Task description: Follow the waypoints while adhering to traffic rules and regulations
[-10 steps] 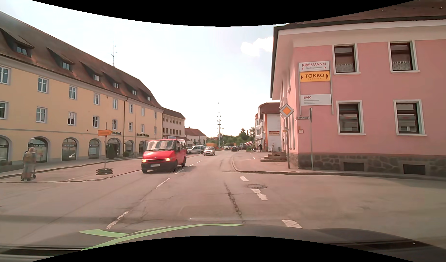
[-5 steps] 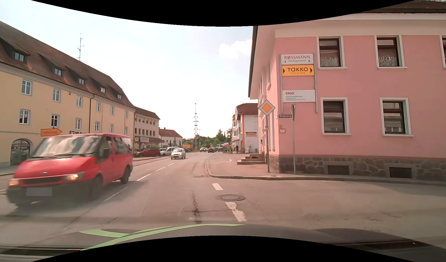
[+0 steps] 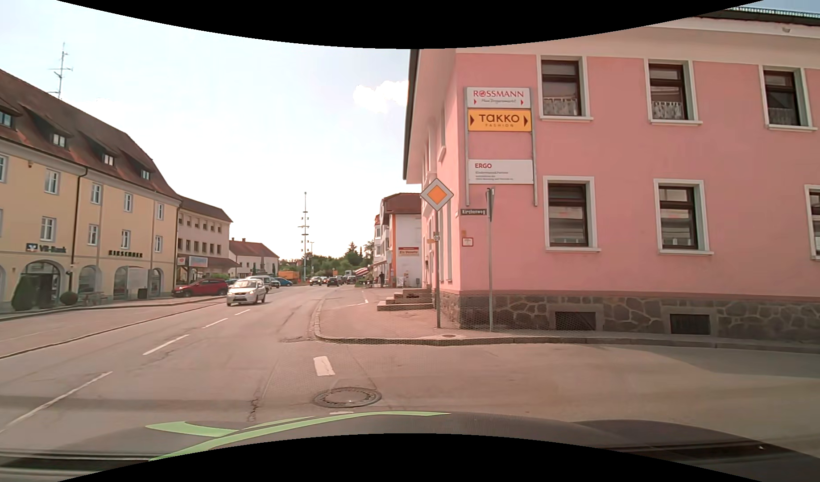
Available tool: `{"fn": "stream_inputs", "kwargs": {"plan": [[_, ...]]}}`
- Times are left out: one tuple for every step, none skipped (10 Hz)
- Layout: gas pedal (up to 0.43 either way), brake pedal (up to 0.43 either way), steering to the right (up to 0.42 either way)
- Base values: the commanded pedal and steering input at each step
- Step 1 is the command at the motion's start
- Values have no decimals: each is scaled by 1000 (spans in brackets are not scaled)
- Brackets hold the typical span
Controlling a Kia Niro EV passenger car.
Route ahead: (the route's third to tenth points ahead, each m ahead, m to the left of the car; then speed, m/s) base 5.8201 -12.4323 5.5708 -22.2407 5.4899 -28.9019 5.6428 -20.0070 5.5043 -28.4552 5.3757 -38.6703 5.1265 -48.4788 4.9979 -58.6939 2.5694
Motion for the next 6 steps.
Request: {"fn": "stream_inputs", "kwargs": {"plan": [[0,0,486],[0,0,503],[0,0,528],[0,0,559],[0,0,580],[0,0,605]]}}
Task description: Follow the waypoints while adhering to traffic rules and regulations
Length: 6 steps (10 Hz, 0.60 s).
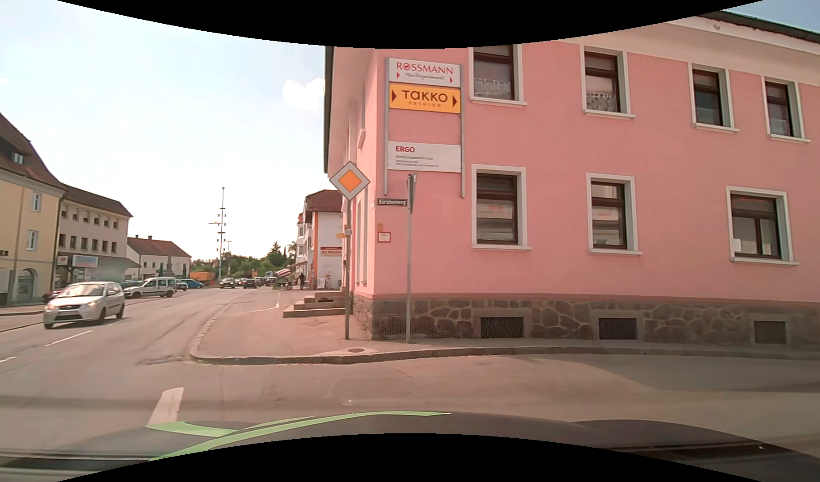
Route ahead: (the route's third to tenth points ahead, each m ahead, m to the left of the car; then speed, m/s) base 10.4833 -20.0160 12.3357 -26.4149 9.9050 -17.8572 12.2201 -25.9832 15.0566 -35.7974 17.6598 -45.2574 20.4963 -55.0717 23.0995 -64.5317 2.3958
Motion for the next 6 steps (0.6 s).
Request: {"fn": "stream_inputs", "kwargs": {"plan": [[0,0,622],[0,0,630],[0,0,638],[0,0,650],[0,0,660],[0,0,677]]}}
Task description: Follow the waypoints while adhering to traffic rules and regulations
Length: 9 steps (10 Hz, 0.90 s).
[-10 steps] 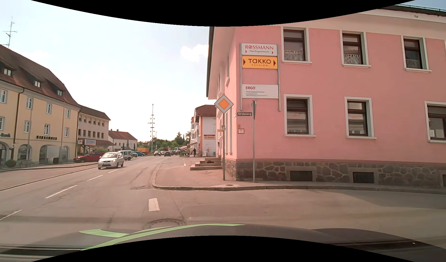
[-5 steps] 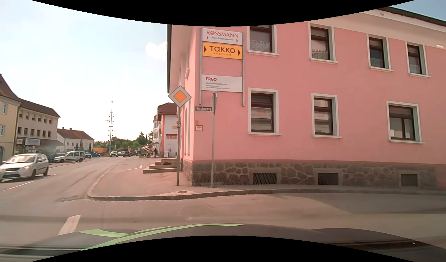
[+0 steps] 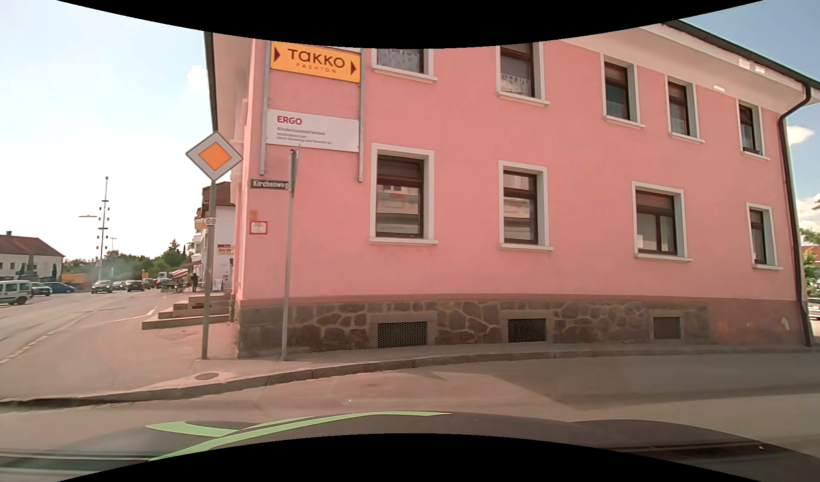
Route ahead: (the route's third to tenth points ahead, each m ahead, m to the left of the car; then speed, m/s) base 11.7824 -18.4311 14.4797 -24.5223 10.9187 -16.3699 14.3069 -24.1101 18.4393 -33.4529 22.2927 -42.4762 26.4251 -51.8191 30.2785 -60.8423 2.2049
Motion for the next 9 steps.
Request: {"fn": "stream_inputs", "kwargs": {"plan": [[0,0,690],[0,0,694],[0,0,697],[0,0,695],[0,0,689],[0,0,677],[0,0,669],[0,0,668],[0,0,670]]}}
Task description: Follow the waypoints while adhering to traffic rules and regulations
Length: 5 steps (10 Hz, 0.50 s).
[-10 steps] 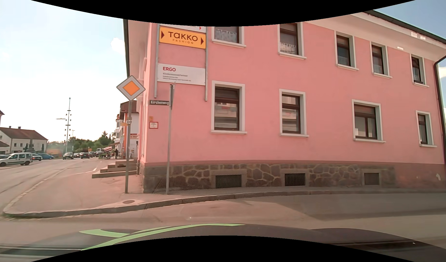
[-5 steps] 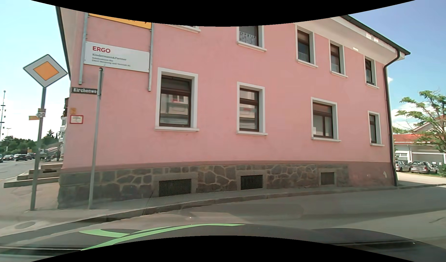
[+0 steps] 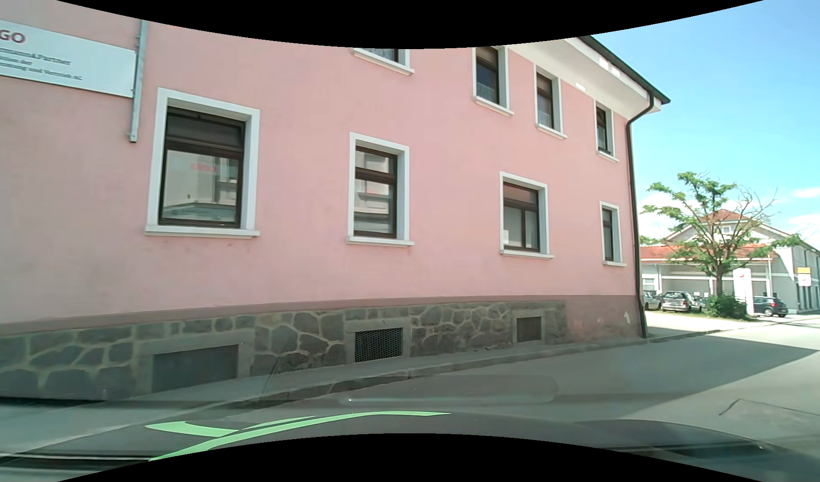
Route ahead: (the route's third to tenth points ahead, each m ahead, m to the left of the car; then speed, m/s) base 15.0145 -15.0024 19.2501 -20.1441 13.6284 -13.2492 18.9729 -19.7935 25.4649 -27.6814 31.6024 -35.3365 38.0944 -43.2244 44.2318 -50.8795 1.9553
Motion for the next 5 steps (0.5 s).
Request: {"fn": "stream_inputs", "kwargs": {"plan": [[0,0,673],[0,0,671],[0,0,664],[0,0,658],[0,0,658]]}}
